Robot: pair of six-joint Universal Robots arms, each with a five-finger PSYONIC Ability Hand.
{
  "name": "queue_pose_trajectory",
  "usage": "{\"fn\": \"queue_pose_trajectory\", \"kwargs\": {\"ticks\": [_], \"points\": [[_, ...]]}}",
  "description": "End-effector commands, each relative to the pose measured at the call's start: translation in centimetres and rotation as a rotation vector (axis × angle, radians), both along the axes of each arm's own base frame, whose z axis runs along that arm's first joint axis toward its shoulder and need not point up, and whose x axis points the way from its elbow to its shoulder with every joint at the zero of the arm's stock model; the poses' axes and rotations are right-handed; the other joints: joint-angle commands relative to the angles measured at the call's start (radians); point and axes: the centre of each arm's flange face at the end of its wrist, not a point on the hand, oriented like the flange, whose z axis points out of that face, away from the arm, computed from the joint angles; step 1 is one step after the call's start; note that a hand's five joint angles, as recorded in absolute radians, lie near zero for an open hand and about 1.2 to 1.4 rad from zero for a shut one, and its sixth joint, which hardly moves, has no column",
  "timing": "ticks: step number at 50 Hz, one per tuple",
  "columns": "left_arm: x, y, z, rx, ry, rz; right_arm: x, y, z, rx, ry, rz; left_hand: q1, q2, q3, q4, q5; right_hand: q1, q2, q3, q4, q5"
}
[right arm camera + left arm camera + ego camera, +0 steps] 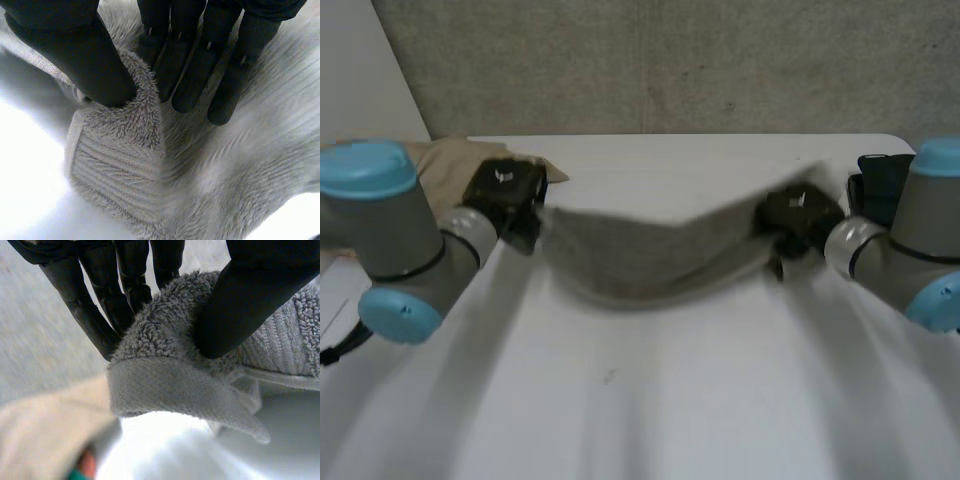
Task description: Fold the laundry.
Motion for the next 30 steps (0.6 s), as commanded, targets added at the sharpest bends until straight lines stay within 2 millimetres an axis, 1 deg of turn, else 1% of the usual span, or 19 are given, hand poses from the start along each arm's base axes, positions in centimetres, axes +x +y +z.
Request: {"fn": "queue_pose_trajectory", "kwargs": {"ticks": [1,2,5,6,9,10,14,17,24,27,30], "points": [[1.2,0.9,-0.1,0.018,-0.024,0.014,-1.2,1.4,-1.8,0.148,0.121,0.023,0.273,0.2,0.208,0.201,0.25,-0.103,-0.196,-0.214,-0.222,-0.195],[1.2,1.1,0.6,0.004,-0.017,0.01,-1.3,1.5,-1.2,0.152,0.115,0.011,0.273,0.2,0.208,0.201,0.25,-0.209,-0.302,-0.319,-0.328,-0.3],[1.3,1.4,1.4,-0.012,-0.007,0.002,-1.7,1.5,-0.3,0.156,0.101,-0.02,0.273,0.2,0.208,0.201,0.25,-0.376,-0.469,-0.487,-0.496,-0.468],[1.3,1.6,2.0,-0.025,-0.003,-0.002,-2.0,1.6,0.3,0.161,0.088,-0.051,0.273,0.2,0.208,0.201,0.25,-0.517,-0.61,-0.627,-0.636,-0.608],[1.3,1.9,2.6,-0.036,0.002,-0.011,-2.7,1.5,1.2,0.168,0.058,-0.109,0.273,0.2,0.208,0.201,0.25,-0.521,-0.614,-0.632,-0.64,-0.613],[1.3,2.0,2.8,-0.041,0.006,-0.015,-3.1,1.6,1.8,0.17,0.036,-0.149,0.273,0.2,0.208,0.201,0.25,-0.521,-0.614,-0.632,-0.64,-0.613],[1.2,2.3,3.3,-0.046,0.019,-0.022,-4.2,2.0,2.5,0.2,-0.023,-0.228,0.273,0.2,0.208,0.201,0.25,-0.536,-0.628,-0.646,-0.655,-0.627],[1.1,2.3,3.3,-0.045,0.022,-0.025,-4.5,2.2,2.2,0.22,-0.049,-0.248,0.273,0.2,0.208,0.201,0.25,-0.539,-0.631,-0.649,-0.658,-0.63],[1.1,2.3,3.2,-0.042,0.021,-0.026,-5.5,2.4,-0.6,0.286,-0.018,-0.268,0.273,0.2,0.208,0.201,0.25,-0.58,-0.673,-0.69,-0.699,-0.671],[1.1,2.3,3.3,-0.043,0.021,-0.025,-5.6,2.5,-1.8,0.319,-0.013,-0.272,0.273,0.2,0.208,0.201,0.25,-0.583,-0.676,-0.693,-0.702,-0.674],[1.2,2.3,3.4,-0.045,0.022,-0.022,-5.3,2.2,-2.9,0.335,-0.032,-0.276,0.273,0.2,0.208,0.201,0.25,-0.559,-0.652,-0.67,-0.679,-0.651]]}}
